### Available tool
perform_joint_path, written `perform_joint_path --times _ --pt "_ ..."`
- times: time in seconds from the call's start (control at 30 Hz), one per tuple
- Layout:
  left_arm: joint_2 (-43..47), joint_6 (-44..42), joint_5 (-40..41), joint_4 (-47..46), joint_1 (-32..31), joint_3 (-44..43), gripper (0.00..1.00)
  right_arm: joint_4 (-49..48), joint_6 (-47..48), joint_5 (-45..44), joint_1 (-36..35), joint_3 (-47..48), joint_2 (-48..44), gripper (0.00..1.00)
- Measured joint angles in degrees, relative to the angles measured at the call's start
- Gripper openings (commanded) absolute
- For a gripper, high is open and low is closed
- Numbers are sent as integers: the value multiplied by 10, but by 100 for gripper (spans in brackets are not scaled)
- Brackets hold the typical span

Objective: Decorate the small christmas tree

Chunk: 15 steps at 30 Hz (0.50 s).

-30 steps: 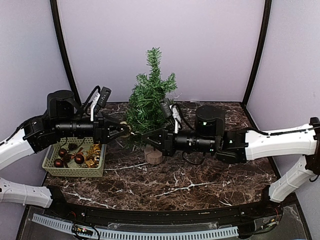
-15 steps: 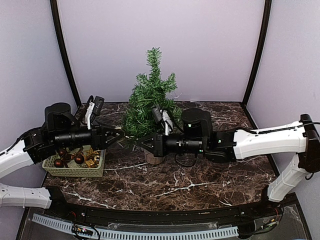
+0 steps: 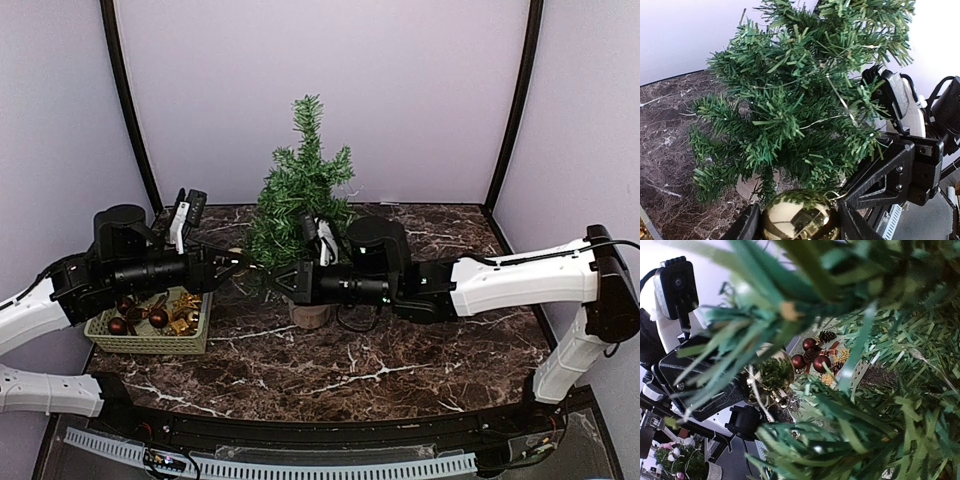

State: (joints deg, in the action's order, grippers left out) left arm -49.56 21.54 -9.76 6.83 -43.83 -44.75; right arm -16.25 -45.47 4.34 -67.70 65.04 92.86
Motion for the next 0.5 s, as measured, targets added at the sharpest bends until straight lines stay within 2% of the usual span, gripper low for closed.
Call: perform_joint_path --times 0.5 --pt "-45 25 -59 -24 63 -9 42 -4 -60 -50 0 0 4 0"
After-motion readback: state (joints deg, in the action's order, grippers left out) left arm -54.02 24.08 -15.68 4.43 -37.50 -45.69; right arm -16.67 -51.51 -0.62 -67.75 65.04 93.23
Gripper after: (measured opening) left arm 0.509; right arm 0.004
